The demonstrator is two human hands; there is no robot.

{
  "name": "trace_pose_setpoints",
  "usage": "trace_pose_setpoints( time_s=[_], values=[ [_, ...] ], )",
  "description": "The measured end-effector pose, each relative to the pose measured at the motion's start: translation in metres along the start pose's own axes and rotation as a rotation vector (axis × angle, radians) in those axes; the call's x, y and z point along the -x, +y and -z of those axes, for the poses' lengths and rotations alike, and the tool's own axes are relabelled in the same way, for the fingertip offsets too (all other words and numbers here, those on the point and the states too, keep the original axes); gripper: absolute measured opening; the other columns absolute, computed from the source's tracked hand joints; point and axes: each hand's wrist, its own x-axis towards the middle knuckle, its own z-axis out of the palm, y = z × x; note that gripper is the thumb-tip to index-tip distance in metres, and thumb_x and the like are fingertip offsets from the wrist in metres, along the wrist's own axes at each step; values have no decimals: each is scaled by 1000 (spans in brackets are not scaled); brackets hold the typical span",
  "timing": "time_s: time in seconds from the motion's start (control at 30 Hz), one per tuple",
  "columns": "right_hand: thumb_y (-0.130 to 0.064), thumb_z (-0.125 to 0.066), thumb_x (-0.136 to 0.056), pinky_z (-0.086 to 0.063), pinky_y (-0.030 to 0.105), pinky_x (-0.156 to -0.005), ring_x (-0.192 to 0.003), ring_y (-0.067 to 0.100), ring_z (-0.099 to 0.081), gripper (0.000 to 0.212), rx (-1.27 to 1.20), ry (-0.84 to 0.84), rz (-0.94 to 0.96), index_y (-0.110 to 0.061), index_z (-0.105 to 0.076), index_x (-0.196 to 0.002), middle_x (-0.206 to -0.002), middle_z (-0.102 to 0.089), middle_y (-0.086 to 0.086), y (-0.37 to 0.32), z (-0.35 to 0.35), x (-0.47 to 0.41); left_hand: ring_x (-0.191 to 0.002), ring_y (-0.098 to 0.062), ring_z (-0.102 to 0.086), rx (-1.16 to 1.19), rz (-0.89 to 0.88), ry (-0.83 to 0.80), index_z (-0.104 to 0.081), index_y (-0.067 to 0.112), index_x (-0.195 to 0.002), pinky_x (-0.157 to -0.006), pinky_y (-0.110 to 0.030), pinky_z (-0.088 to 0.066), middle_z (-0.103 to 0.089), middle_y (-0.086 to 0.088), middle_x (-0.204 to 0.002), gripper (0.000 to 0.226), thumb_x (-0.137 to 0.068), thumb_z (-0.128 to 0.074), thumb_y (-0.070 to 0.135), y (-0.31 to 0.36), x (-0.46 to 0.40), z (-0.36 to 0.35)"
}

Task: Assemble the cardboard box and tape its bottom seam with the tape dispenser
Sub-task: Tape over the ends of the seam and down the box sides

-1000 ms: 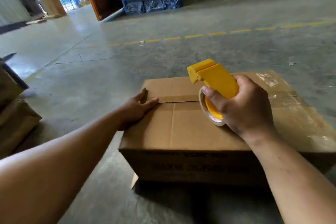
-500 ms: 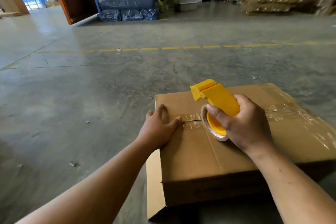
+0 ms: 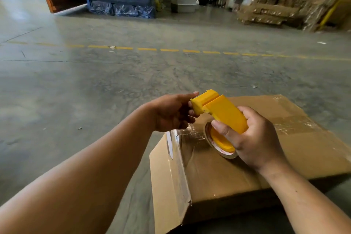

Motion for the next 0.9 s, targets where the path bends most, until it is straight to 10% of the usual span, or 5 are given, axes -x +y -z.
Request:
trace_pose_setpoints(
  time_s=[0.3,0.9],
  values=[
    [-80,-58,-63,-48,25,-55,-73,3,-61,57,62,-3,-7,-32,-63,-95,-76,-66,-11,-15,-14,-4,-57,-11,-58,-57,-60,64,-61,8,-86,-48,-18,-43,-50,-5,-71,25,-103,-42,11,-6,-15,25],
    [-75,-60,-65,-40,26,-49,-59,9,-56,53,210,0,-268,-23,-59,-75,-63,-61,-8,-54,-52,-22,-69,-12,-62,-656,-141,137,-73,8,-95,-67,-25,-53,-69,-6,-78,15,-92,-69,23,45,-64,84]
  ],
)
